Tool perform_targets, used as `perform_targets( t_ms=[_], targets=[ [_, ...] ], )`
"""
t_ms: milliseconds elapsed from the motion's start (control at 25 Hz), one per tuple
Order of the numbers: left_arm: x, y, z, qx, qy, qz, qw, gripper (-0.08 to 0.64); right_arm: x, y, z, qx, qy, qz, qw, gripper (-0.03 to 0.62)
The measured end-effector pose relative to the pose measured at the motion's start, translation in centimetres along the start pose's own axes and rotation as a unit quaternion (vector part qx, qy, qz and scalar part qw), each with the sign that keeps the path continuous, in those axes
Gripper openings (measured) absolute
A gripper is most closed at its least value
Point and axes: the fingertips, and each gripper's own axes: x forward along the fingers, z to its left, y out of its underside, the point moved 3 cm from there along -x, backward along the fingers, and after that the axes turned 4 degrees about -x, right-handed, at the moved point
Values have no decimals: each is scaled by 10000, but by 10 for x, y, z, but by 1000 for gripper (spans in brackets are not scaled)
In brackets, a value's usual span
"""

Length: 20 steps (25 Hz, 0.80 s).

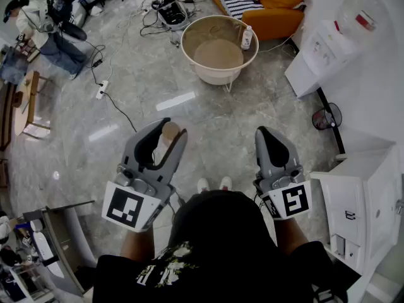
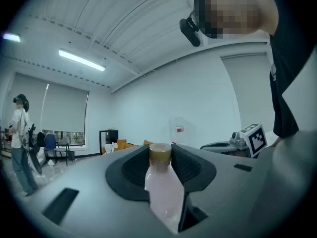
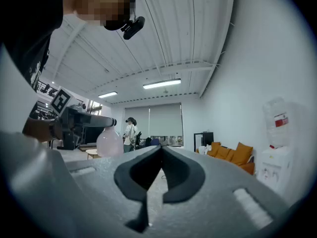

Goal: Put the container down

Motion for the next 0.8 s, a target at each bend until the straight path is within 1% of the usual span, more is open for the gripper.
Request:
perform_targets(
  t_ms=[200,440,560,640,720,800],
  targets=[
    [2,-1,-6,40,-14,-4,10000,149,-6,-1,-4,-73,27,23,10000,-6],
    [13,2,-19,4,19,54,10000,149,-21,-6,-18,-70,68,-260,9996,-5],
    [14,2,-22,-28,25,76,10000,149,-25,-3,-23,-140,123,-188,9996,-5],
    [15,4,-25,-66,16,99,9999,149,-28,0,-28,-111,208,-156,9996,-5],
    [17,6,-30,-87,-25,131,9999,149,-37,4,-37,-108,398,-148,9990,-5],
    [20,9,-36,-84,-78,173,9998,149,-46,7,-47,-95,503,-166,9986,-5]
  ],
)
